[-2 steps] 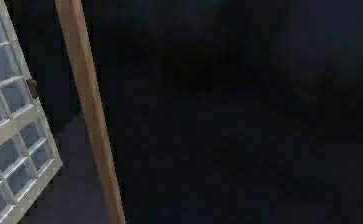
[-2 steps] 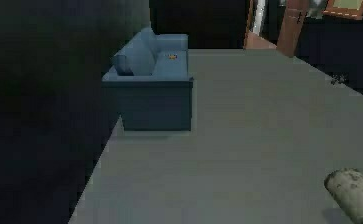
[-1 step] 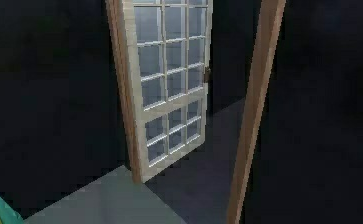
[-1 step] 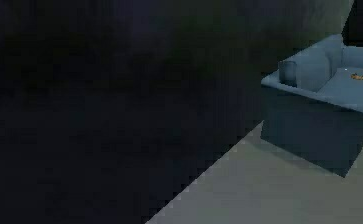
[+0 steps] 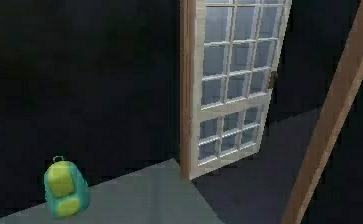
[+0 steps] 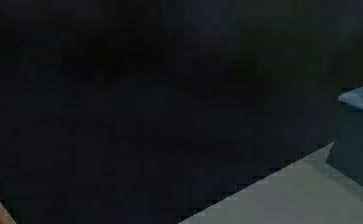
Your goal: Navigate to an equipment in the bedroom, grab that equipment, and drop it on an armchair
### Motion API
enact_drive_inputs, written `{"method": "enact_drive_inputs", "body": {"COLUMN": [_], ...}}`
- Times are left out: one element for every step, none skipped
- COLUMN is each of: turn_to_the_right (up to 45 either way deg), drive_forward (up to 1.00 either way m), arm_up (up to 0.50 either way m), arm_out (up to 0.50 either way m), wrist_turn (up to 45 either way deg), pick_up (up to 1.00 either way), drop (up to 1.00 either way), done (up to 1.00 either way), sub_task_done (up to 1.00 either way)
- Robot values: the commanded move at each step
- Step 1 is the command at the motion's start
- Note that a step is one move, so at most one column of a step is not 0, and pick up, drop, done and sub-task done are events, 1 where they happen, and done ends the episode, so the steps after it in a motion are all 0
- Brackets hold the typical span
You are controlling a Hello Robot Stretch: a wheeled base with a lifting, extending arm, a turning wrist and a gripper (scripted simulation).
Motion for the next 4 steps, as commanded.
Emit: {"method": "enact_drive_inputs", "body": {"turn_to_the_right": [0.0,45.0,0.0,18.0], "drive_forward": [0.65,0.00,0.60,0.00], "arm_up": [0.00,0.00,0.00,0.00], "arm_out": [0.00,0.00,0.00,0.00], "wrist_turn": [0.0,0.0,0.0,0.0], "pick_up": [0.00,0.00,0.00,0.00], "drop": [0.00,0.00,0.00,0.00], "done": [0.00,0.00,0.00,0.00], "sub_task_done": [0.00,0.00,0.00,0.00]}}
